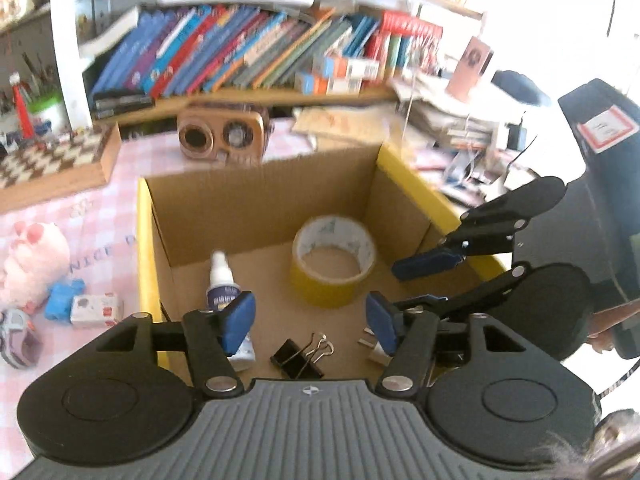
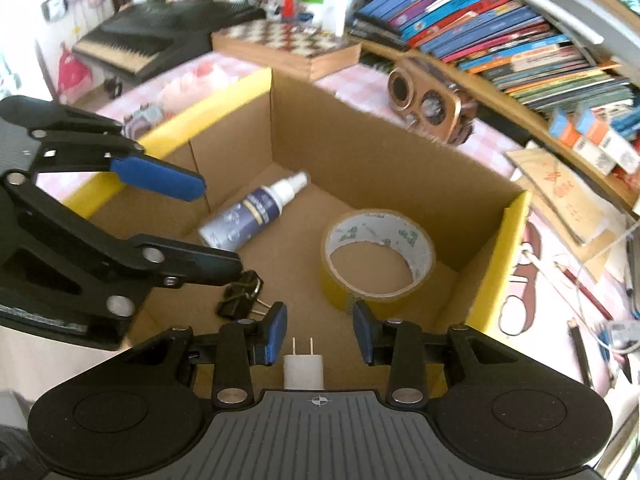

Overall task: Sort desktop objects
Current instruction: 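Open the left tool to drop the clip in the box while the right tool releases the charger, then withdraw both open tools from the box toward the toy truck and staple box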

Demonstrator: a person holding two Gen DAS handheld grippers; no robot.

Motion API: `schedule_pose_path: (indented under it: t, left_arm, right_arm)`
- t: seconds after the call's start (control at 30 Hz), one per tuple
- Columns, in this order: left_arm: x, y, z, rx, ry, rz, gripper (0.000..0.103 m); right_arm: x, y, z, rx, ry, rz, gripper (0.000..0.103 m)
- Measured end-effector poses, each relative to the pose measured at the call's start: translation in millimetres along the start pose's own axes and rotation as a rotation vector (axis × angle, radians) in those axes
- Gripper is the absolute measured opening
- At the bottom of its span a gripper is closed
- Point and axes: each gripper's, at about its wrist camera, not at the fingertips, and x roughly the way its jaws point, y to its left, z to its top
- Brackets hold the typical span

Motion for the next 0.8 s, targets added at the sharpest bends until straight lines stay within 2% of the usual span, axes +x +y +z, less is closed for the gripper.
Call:
schedule_pose_path:
  t: [0.2,0.33,0.53,0.8]
  left_arm:
    - [-41.5,-3.8,-3.2,0.01,-0.097,-0.038,0.073]
    - [-65.7,-0.6,-11.8,0.02,-0.143,-0.036,0.081]
    - [-99.7,16.0,-30.1,0.005,-0.205,-0.016,0.086]
    - [-139.0,40.1,-69.9,-0.019,-0.249,0.034,0.088]
  right_arm:
    - [-36.6,7.1,-4.7,0.086,-0.085,-0.038,0.037]
    - [-58.9,17.5,-10.1,0.136,-0.144,-0.063,0.037]
    - [-86.8,38.2,-26.2,0.242,-0.238,-0.147,0.039]
    - [-109.1,83.9,-59.2,0.369,-0.324,-0.315,0.039]
